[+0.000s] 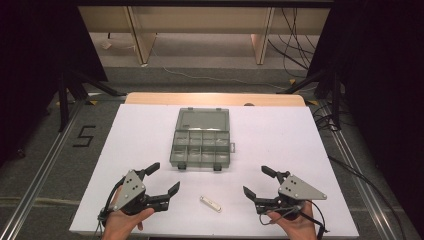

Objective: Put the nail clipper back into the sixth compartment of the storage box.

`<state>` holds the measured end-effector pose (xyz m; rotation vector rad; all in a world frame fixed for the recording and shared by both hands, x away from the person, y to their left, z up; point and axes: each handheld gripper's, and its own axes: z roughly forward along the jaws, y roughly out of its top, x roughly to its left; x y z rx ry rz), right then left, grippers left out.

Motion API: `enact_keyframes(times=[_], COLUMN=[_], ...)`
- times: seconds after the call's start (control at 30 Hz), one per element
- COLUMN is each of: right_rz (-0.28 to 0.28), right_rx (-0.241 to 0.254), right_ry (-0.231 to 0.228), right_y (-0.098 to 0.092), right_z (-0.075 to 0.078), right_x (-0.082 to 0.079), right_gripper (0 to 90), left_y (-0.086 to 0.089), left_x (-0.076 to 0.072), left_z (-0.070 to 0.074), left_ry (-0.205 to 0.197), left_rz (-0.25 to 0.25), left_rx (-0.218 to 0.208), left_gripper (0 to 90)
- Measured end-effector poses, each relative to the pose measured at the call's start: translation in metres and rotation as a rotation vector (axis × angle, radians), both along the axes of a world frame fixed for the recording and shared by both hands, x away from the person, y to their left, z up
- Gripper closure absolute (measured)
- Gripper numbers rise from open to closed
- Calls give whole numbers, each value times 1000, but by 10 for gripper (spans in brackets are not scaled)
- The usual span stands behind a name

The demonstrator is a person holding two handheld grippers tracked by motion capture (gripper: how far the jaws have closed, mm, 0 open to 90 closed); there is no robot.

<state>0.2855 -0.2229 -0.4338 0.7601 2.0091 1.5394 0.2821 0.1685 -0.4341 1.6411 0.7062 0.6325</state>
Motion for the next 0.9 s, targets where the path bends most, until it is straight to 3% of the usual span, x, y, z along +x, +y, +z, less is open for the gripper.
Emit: enact_keyframes(times=[0.07, 0.27, 0.33, 0.37, 0.53, 0.67, 0.7, 0.77, 0.8, 0.9], right_rz=[15, 15, 26, 32, 41, 51, 54, 72, 90, 123], right_rx=[7, -19, -26, -24, -26, -45, -59, -53, -96, -131], right_ry=[31, 6, 12, 48, 20, 24, 55, 53, 70, 77], right_y=[2, 3, 2, 3, 3, 5, 6, 7, 8, 11], right_z=[-1, -1, 0, 0, 0, 2, 5, 5, 10, 13], right_x=[-1, -1, 0, -1, 2, 2, 2, 3, 3, 3], right_gripper=[174, 174, 175, 175, 175, 154, 157, 157, 157, 157], left_y=[0, 0, 0, 0, 0, 0, 0, 0, 0, 0], left_x=[0, -1, -1, -1, 0, -1, -1, -1, -1, 0], left_z=[0, 1, 0, 0, 0, 0, 0, 0, 0, 0], left_ry=[-1, -4, 0, 0, -1, 0, -1, 0, 0, -1], left_rz=[0, -1, 1, 2, 4, 5, 5, 6, 6, 6], left_rx=[-1, 2, -2, -2, -2, -2, -2, -2, -2, -3], left_gripper=[156, 156, 156, 156, 157, 157, 157, 157, 156, 156])
